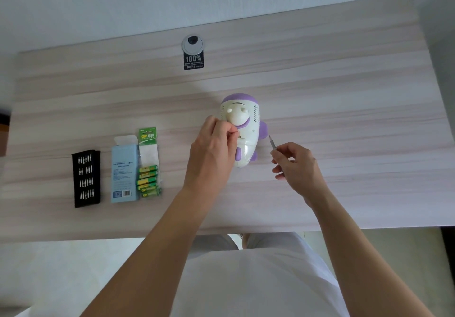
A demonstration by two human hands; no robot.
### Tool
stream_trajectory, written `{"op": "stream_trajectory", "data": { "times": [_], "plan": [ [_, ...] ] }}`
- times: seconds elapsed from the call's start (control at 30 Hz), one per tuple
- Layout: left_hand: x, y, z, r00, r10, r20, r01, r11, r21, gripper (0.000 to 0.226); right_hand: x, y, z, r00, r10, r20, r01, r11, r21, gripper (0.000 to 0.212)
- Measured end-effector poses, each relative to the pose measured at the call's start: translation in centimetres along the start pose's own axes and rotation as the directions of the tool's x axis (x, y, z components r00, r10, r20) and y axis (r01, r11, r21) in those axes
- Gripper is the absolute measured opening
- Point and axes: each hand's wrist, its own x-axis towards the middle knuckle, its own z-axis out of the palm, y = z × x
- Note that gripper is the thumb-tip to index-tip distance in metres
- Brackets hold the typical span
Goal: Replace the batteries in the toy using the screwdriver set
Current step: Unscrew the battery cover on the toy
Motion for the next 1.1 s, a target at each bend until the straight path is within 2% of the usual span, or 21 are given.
{"op": "stream_trajectory", "data": {
  "times": [0.2, 0.53, 0.67, 1.0, 1.1],
  "plan": [
    [0.3, 0.4, -0.1, 0.998, -0.059, -0.010, 0.059, 0.998, 0.032, 0.004, 0.0, 0.1, -0.2, 1.000, -0.004, -0.005, 0.004, 1.000, 0.002, 0.010],
    [0.0, 0.9, 0.6, 0.998, -0.060, -0.010, 0.060, 0.994, 0.095, 0.004, -0.1, 0.3, -0.2, 1.000, -0.005, 0.000, 0.005, 1.000, 0.016, 0.010],
    [-0.1, 1.0, 0.8, 0.998, -0.061, 0.007, 0.060, 0.994, 0.095, 0.013, -0.2, 0.3, -0.2, 1.000, -0.005, 0.001, 0.005, 1.000, 0.022, 0.010],
    [0.1, 0.5, 1.1, 0.999, -0.032, -0.025, 0.034, 0.994, 0.100, 0.004, -0.4, 0.6, -0.4, 1.000, 0.008, 0.001, -0.009, 1.000, 0.026, 0.010],
    [0.2, 0.1, 1.2, 0.997, 0.030, -0.066, -0.021, 0.991, 0.134, 0.003, -0.4, 0.6, -0.3, 1.000, 0.007, 0.007, -0.007, 0.999, 0.034, 0.010]
  ]
}}
